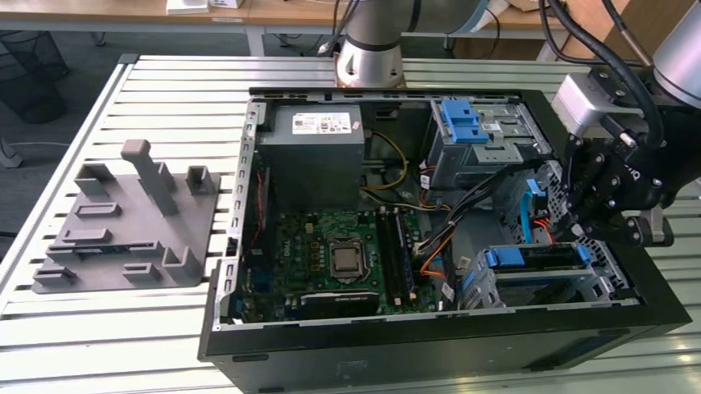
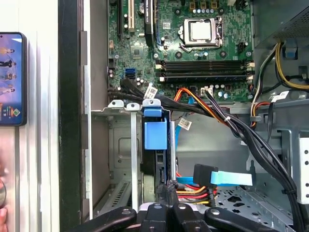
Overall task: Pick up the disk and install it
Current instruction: 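Insert the second disk wire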
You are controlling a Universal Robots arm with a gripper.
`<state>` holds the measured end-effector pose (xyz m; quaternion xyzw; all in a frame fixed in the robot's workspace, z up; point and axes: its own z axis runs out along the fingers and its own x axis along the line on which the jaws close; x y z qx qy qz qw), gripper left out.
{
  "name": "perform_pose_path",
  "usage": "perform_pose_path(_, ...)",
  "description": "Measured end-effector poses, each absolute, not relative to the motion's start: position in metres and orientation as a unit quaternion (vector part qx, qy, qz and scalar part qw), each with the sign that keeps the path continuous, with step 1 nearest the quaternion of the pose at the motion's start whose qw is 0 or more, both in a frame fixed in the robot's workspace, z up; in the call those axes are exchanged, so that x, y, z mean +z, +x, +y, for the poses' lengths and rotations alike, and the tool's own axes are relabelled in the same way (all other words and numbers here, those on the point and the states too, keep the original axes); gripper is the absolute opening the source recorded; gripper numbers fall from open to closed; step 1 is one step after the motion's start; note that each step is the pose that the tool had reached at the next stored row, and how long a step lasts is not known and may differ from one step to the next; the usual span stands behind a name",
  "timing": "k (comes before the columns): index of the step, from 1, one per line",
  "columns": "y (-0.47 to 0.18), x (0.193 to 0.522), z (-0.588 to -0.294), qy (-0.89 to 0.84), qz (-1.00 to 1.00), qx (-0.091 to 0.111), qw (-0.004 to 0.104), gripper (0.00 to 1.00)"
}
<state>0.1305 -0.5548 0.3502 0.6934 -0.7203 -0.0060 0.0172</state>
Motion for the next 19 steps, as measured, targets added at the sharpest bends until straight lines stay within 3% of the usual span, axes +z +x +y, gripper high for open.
perform_pose_path(19,0.107,0.379,-0.553,0.693,-0.72,-0.006,0.017,0.11)
